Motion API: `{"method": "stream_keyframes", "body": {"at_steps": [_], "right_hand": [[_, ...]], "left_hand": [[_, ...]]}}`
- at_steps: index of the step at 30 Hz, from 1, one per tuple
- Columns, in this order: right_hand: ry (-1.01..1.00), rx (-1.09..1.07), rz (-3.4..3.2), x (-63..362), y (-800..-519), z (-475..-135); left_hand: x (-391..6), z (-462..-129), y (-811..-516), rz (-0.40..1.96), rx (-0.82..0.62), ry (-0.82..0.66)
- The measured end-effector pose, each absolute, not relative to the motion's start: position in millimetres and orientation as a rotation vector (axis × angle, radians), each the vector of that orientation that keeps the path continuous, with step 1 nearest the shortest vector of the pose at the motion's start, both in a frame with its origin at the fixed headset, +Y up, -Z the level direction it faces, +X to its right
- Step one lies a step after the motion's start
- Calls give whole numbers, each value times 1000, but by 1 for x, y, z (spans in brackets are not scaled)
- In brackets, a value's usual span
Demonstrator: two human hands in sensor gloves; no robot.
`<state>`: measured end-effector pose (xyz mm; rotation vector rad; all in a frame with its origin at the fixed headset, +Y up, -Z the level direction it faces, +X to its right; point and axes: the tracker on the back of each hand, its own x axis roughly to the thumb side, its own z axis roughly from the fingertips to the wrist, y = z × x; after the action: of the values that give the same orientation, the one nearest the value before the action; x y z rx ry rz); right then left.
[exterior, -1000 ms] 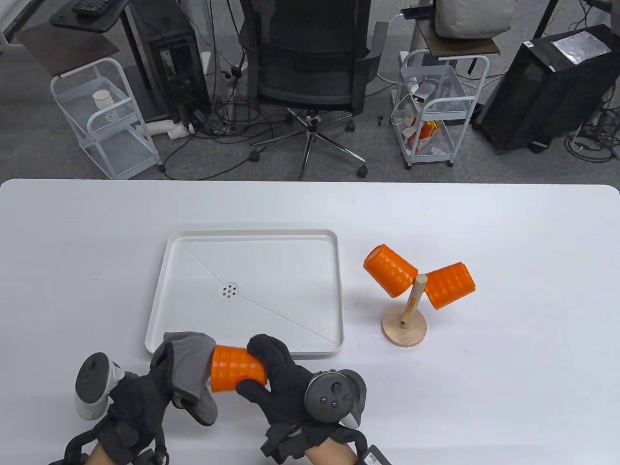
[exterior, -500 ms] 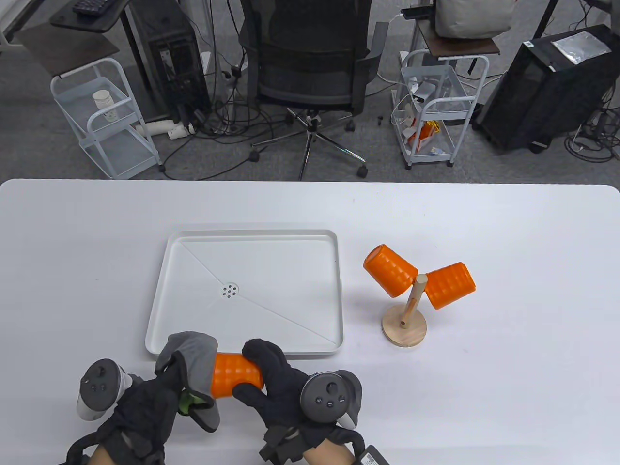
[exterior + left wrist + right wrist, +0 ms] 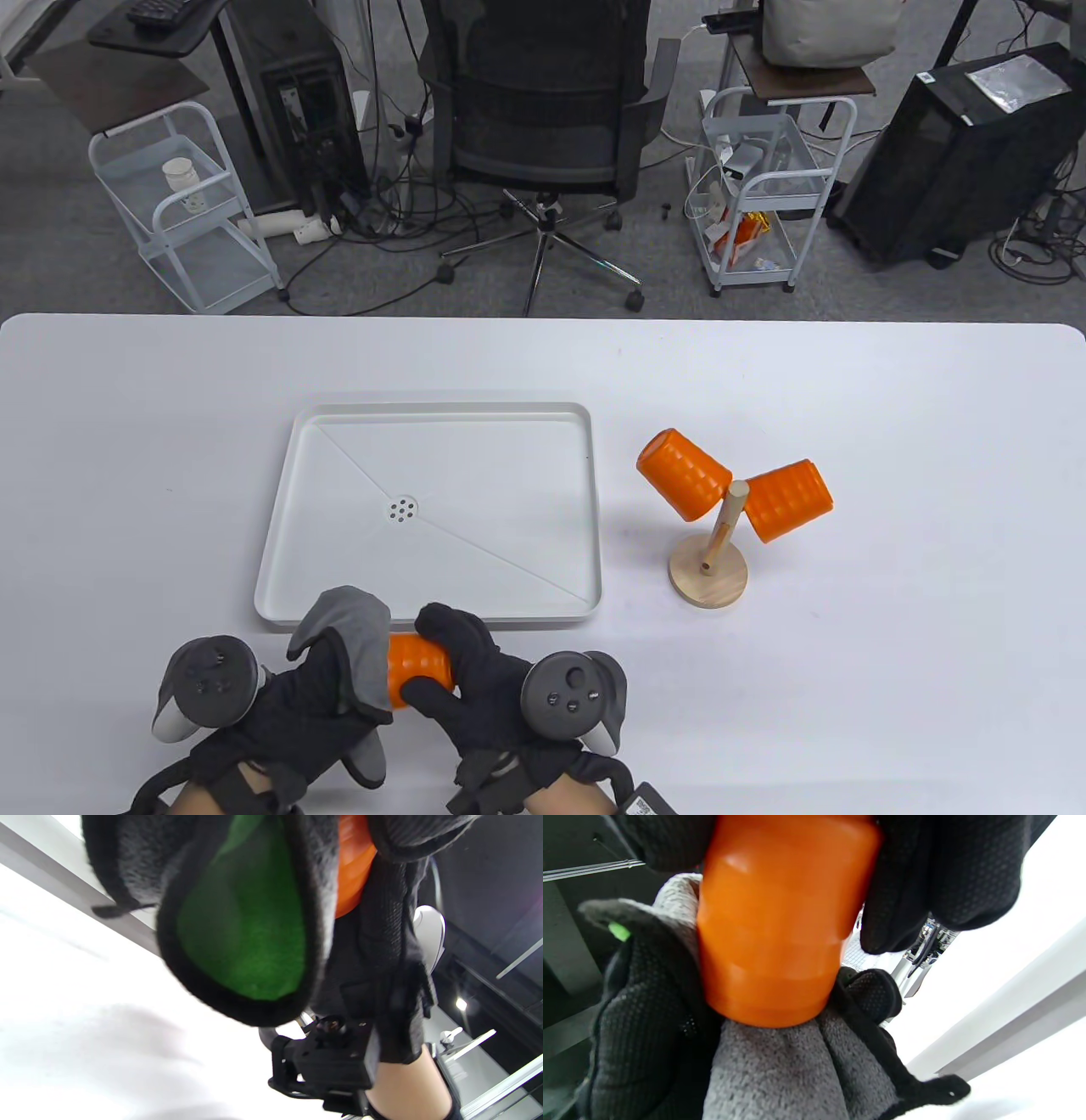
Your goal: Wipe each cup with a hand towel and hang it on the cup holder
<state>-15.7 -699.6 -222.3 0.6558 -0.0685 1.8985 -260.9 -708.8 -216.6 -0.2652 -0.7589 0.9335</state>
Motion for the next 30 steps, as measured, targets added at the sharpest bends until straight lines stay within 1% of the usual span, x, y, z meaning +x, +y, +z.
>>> {"method": "stream_keyframes", "body": {"at_steps": [8,20,26,30], "right_hand": [[86,515,1815,-11,-710,-230],[262,379,1719,-4,-722,-238],[234,426,1703,-5,-721,-237],[139,526,1753,-8,-714,-234]], "left_hand": [[-252,-211,-706,762,-229,-769],[-240,-200,-701,543,-155,-802],[-244,-206,-705,687,-208,-800],[-249,-212,-709,809,-256,-793]]}}
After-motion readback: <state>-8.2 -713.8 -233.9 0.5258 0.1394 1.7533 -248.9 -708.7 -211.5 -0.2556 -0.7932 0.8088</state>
